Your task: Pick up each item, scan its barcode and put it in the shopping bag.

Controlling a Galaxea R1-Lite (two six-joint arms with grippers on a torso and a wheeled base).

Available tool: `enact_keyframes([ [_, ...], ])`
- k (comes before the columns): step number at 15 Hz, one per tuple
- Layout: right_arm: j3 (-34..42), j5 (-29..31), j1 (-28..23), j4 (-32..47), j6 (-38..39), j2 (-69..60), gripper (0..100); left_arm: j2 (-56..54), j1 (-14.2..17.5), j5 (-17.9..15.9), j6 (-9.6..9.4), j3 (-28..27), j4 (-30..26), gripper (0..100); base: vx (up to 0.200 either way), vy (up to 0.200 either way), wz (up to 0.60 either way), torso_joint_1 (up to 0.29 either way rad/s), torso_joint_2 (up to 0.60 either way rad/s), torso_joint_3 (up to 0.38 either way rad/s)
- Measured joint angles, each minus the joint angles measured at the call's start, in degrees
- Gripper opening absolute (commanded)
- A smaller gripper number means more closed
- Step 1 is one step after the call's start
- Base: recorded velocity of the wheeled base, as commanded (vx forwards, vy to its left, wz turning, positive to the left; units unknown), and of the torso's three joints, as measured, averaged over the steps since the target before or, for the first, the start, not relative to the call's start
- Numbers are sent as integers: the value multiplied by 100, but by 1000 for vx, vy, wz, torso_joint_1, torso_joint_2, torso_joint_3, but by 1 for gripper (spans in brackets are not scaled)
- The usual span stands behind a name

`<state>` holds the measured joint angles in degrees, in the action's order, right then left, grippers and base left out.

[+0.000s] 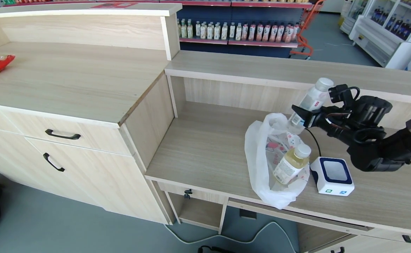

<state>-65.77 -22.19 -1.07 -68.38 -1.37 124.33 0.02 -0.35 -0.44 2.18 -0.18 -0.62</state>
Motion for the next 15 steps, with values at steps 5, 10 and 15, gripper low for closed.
enact_keyframes([
  [5, -297, -171, 189, -7, -117, 588, 0, 0, 0, 0, 0, 0, 0, 100, 0, 0, 0, 0, 0, 0],
  [10, -617, -536, 276, 17, -306, 1056, 0, 0, 0, 0, -2, 0, 0, 100, 0, 0, 0, 0, 0, 0],
  [15, -846, -661, 316, 20, -649, 1440, 0, 0, 0, 0, 0, 0, 0, 100, 0, 0, 0, 0, 0, 0],
])
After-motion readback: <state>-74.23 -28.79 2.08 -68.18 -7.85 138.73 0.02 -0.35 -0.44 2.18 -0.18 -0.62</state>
